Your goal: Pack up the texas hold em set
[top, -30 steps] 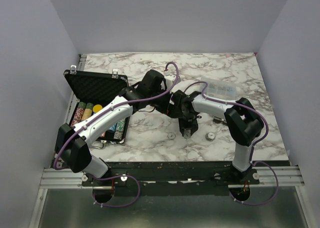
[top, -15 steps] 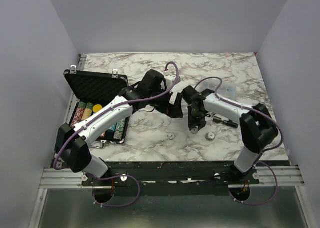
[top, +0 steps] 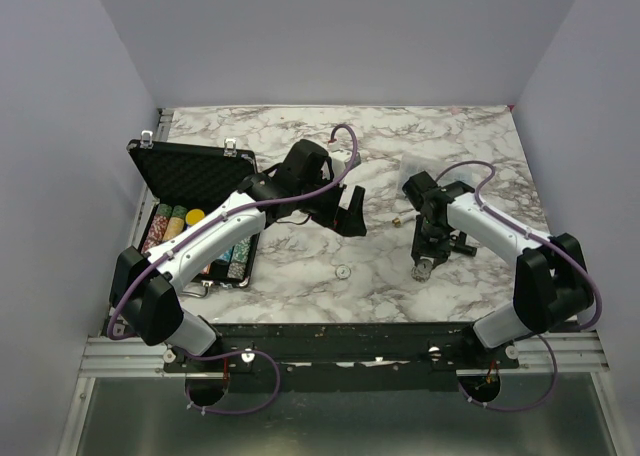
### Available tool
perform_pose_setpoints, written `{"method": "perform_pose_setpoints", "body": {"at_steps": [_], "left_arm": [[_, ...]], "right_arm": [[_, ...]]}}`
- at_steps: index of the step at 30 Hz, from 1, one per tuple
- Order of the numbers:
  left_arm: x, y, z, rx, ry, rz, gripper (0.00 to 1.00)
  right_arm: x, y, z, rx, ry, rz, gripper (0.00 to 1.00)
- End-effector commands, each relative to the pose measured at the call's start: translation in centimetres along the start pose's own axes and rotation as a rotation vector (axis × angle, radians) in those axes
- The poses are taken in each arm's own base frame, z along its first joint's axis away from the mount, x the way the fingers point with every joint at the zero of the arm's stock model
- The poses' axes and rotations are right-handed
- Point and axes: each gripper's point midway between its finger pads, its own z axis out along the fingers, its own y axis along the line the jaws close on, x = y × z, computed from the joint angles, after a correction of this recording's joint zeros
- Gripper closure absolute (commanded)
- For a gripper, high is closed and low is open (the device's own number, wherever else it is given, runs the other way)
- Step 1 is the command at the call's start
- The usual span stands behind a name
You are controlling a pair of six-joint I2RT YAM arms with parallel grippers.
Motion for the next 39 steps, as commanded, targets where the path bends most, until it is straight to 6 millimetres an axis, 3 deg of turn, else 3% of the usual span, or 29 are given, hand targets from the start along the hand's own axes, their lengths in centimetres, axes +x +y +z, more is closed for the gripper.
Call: {"method": "perform_pose_setpoints", "body": {"at_steps": [1, 11, 19, 24, 29, 35, 39], "left_arm": [[-0.2, -0.1, -0.2, 0.011, -0.010, 0.002, 0.02], [-0.3, -0.1, -0.3, 0.006, -0.014, 0.005, 0.01], [-0.3, 0.0, -0.3, 0.004, -0.014, 0.007, 0.02], [-0.3, -0.1, -0.3, 0.005, -0.013, 0.006, 0.02], [-0.3, -0.1, -0.4, 0.006, -0.016, 0.008, 0.02], [-0.7, 0.8, -0.9, -0.063, -0.033, 0.012, 0.02], [-1.6, 2.8, -2.0, -0.179, -0.068, 0.010, 0.02]], "right_arm": [[0.2, -0.6, 0.2, 0.022, 0.013, -0.010, 0.76], [-0.3, 0.7, 1.5, -0.008, 0.024, -0.031, 0.71], [0.2, 0.4, 1.9, 0.003, 0.044, -0.045, 0.60], [0.6, 0.2, 2.0, 0.000, 0.053, -0.044, 0.59], [0.0, 0.7, 1.5, -0.019, 0.030, -0.042, 0.47], [-1.8, 3.3, -0.2, -0.106, -0.029, -0.076, 0.41], [-1.3, 7.2, -0.3, -0.182, -0.034, -0.130, 0.40]]}}
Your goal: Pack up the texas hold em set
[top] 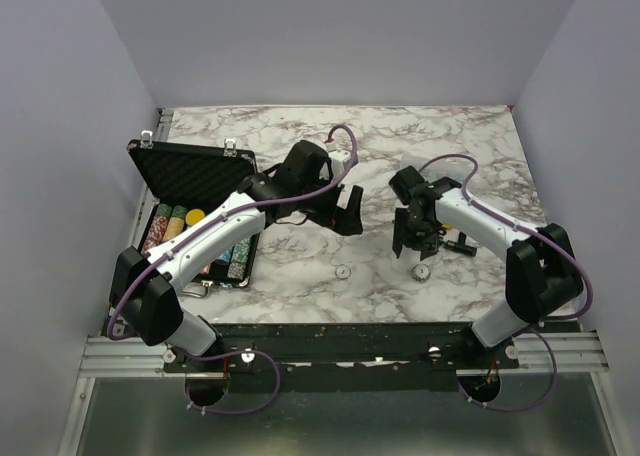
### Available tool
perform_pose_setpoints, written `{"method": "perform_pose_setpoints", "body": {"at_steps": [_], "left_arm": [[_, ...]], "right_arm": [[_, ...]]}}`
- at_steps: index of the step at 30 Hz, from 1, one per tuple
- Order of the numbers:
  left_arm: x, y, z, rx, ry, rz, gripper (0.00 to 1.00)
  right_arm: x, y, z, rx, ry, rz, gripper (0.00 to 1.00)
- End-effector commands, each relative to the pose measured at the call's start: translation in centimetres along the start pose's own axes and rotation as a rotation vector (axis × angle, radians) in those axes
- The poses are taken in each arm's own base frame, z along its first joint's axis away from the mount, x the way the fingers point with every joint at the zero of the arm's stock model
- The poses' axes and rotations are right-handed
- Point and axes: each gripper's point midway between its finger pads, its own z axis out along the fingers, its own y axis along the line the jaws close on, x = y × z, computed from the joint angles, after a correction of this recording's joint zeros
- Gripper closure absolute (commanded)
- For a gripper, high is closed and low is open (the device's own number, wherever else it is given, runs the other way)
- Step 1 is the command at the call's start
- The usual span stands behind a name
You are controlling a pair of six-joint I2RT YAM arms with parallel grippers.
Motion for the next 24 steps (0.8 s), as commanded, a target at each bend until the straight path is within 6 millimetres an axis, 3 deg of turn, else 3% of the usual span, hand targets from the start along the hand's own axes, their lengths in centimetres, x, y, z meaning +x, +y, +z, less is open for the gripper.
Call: {"method": "perform_pose_setpoints", "body": {"at_steps": [1, 8, 13, 18, 24], "left_arm": [[-2.1, 2.5, -2.2, -0.154, -0.082, 0.006, 0.02], [-4.4, 7.3, -6.3, -0.334, -0.210, -0.100, 0.01], [-5.0, 8.8, -8.7, -0.416, -0.269, -0.128, 0.02], [-5.3, 9.6, -9.9, -0.463, -0.305, -0.168, 0.01], [-5.5, 9.4, -10.7, -0.465, -0.328, -0.170, 0.02]], "right_arm": [[-0.4, 5.8, -0.1, -0.136, -0.022, -0.066, 0.40], [0.9, 13.3, 1.0, -0.219, 0.003, -0.159, 0.34], [1.8, 16.0, 1.7, -0.221, 0.019, -0.217, 0.27], [2.6, 17.4, 2.1, -0.178, 0.042, -0.277, 0.27], [3.3, 16.7, 2.9, -0.104, 0.053, -0.311, 0.29]]}}
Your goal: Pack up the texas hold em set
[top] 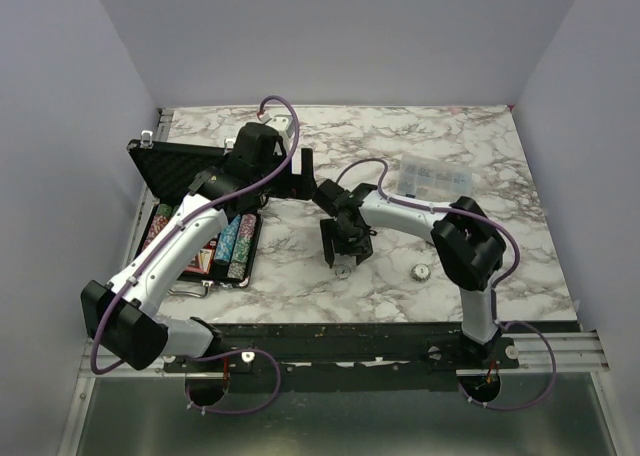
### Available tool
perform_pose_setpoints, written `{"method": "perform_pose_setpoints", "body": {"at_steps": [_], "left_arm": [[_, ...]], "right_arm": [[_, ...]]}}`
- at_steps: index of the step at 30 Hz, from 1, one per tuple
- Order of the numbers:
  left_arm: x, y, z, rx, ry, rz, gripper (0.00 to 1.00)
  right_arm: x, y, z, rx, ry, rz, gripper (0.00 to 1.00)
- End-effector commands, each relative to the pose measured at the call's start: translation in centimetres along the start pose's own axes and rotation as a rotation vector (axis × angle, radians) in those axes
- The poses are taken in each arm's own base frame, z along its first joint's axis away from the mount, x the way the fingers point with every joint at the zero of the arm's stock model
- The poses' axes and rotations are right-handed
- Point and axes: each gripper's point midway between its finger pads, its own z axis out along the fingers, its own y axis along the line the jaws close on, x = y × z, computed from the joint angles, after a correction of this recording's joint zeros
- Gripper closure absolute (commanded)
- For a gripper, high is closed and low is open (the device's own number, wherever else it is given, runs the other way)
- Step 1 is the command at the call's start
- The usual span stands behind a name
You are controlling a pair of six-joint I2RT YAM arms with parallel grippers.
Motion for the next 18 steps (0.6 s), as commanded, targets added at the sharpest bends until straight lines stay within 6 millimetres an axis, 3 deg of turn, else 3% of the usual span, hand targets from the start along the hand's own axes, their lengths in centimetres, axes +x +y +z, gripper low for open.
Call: {"method": "perform_pose_setpoints", "body": {"at_steps": [1, 18], "left_arm": [[-1.3, 0.3, -1.6, -0.027, -0.051, -0.017, 0.02], [-1.1, -0.3, -1.6, 0.008, -0.046, -0.014, 0.02]], "right_arm": [[1.2, -0.9, 0.4, 0.083, 0.042, -0.027, 0.30], [2.5, -0.1, 2.2, 0.099, 0.093, -0.056, 0.44]]}}
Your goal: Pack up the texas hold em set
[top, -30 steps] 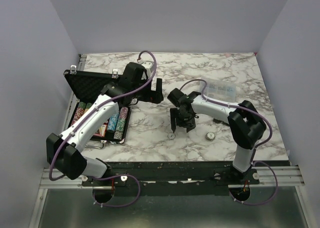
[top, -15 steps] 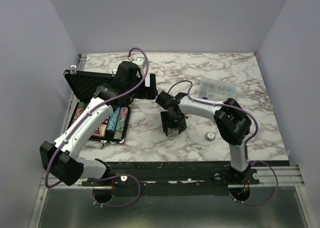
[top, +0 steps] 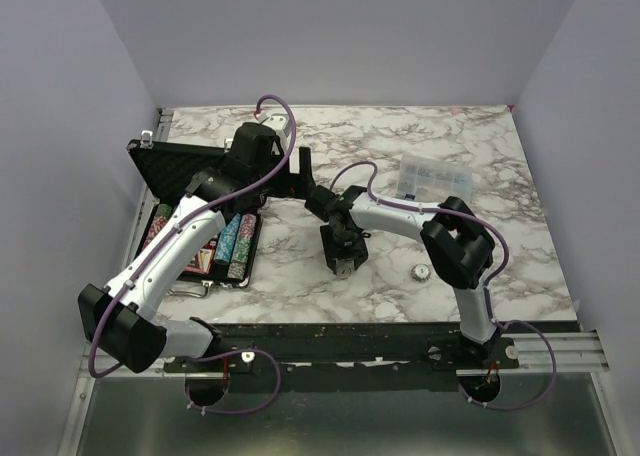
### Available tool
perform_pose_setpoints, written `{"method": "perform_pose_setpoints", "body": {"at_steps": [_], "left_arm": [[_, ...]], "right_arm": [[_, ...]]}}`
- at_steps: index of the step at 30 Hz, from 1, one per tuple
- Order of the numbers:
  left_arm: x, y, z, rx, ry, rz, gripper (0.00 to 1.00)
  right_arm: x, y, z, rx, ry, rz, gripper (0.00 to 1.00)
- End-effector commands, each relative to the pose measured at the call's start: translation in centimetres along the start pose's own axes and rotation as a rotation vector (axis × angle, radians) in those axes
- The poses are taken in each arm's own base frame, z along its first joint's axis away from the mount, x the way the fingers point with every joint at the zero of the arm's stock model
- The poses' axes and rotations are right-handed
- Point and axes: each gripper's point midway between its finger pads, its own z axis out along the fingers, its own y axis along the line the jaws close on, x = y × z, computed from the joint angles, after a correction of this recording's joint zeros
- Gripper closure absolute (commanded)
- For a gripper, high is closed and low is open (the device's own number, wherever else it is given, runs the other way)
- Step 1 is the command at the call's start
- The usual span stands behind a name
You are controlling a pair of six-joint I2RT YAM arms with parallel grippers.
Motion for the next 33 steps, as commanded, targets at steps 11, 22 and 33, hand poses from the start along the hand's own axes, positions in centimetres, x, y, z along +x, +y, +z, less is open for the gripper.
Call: {"method": "perform_pose_setpoints", "body": {"at_steps": [11, 22, 33], "left_arm": [[-0.5, -0.5, -0.7, 0.025, -0.015, -0.006, 0.02], [0.3, -0.9, 0.3, 0.049, 0.026, -0.018, 0.02], [1.1, -1.8, 1.0, 0.102, 0.067, -0.029, 0.01]], "right_arm": [[0.4, -1.3, 0.6, 0.071, -0.024, 0.020, 0.65], [1.1, -12.1, -5.0, 0.141, -0.099, 0.254, 0.75], [5.0, -19.3, -6.1, 0.119, -0.046, 0.478, 0.73]]}}
